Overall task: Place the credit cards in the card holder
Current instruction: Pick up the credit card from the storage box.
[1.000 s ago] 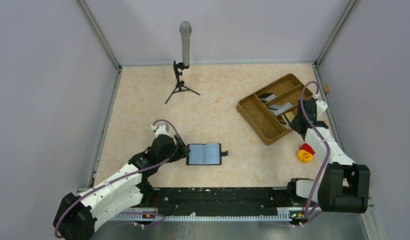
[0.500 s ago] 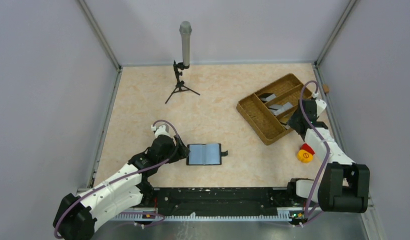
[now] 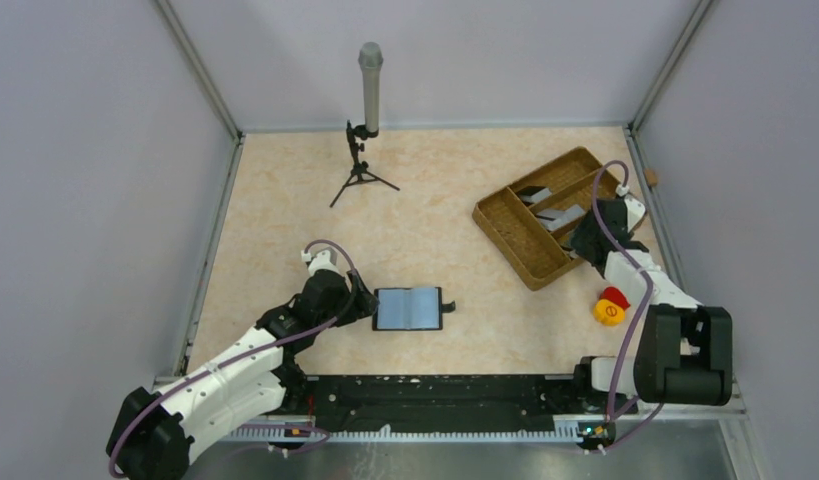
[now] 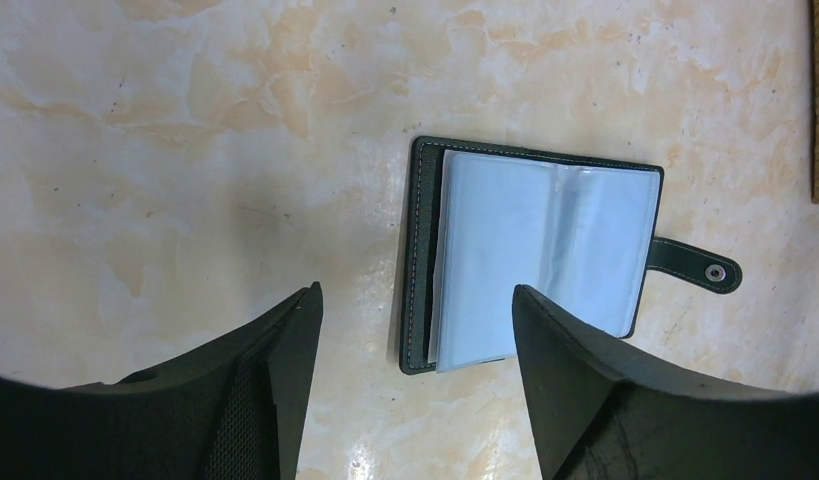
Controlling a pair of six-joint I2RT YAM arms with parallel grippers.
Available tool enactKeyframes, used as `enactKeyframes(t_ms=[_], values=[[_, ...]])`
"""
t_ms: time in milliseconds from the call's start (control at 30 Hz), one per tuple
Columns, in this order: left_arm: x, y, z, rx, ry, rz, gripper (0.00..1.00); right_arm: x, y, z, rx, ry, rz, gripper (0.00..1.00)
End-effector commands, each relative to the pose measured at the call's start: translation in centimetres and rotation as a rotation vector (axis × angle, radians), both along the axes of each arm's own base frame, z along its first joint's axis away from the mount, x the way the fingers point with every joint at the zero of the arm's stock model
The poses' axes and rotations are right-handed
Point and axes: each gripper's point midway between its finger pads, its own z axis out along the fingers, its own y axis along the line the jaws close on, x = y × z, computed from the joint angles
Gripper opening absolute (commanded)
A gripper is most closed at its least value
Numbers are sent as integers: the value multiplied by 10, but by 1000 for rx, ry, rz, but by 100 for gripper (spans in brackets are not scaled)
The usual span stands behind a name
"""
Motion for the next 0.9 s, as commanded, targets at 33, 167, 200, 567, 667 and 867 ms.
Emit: enactKeyframes(t_ms=[33, 167, 200, 567, 667, 867], values=[[6, -1, 6, -2, -28, 1, 73, 0, -2, -15, 9, 25, 1, 59], [7, -1, 5, 2, -24, 0, 73, -4, -2, -19, 9, 53, -6, 60], [7, -1, 5, 2, -24, -1, 73, -5, -2, -18, 9, 53, -8, 60], [8, -2, 2, 3, -17, -4, 74, -12, -1, 9, 11, 7, -6, 52], [8, -2, 2, 6, -14, -4, 74, -13, 0, 7, 17, 12, -1, 46], [7, 0, 2, 7, -16, 1, 74, -15, 2, 9, 23, 3, 2, 34]])
